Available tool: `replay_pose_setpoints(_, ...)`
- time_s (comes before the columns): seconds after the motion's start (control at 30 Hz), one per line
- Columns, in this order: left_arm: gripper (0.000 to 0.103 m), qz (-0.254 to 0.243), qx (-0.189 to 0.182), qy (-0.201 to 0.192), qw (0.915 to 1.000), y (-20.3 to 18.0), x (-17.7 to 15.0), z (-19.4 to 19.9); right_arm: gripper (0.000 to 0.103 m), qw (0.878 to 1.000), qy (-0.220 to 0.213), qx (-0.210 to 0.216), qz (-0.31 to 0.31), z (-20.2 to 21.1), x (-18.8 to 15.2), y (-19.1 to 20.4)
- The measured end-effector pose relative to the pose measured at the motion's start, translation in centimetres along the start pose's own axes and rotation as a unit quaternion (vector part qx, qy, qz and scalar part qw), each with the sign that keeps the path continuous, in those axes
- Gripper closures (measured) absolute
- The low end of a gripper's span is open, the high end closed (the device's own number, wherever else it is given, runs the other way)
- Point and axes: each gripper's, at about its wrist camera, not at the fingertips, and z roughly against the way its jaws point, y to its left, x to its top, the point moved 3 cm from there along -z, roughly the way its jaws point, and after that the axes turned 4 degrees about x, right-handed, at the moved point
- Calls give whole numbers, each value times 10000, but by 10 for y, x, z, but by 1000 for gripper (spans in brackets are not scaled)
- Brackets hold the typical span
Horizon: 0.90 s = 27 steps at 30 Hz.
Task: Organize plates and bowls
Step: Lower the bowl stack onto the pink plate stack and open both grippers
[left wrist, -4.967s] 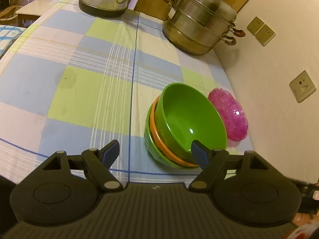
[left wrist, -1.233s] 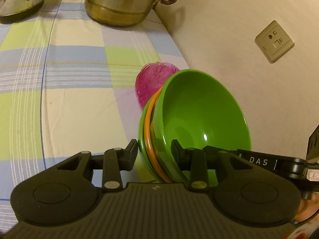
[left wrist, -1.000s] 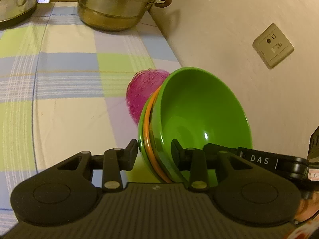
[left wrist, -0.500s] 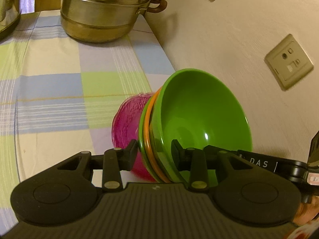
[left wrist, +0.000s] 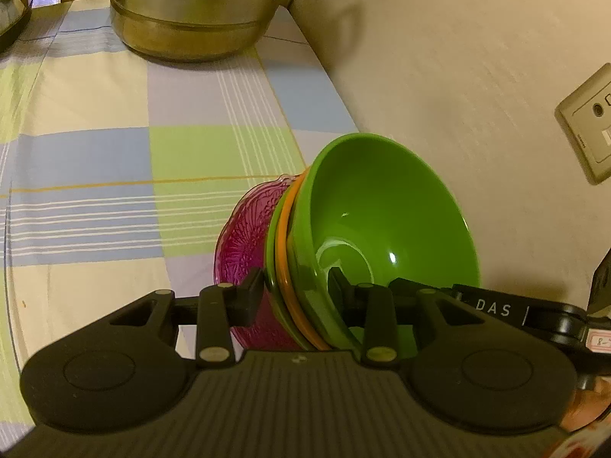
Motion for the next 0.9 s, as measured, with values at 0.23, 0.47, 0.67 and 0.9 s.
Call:
replay_pose_setpoints(0.23, 71, -44, 54, -55, 10000, 1, 3, -7, 75, 10000, 2, 10, -12, -9, 1, -2)
replay_pose_setpoints(0.47, 71, 28, 7, -79, 10000, 8, 2, -9, 75, 9999, 9, -86, 130, -15, 0, 5)
replay_pose_setpoints(0.67, 67, 85, -51, -175, 9998, 8, 2, -6, 72, 10000, 5, -19, 79, -14, 1, 4)
replay_pose_setpoints(0.9, 44, 68, -195, -659, 9976, 4, 2, 27, 39, 9984, -490, 210, 207, 19, -3, 14)
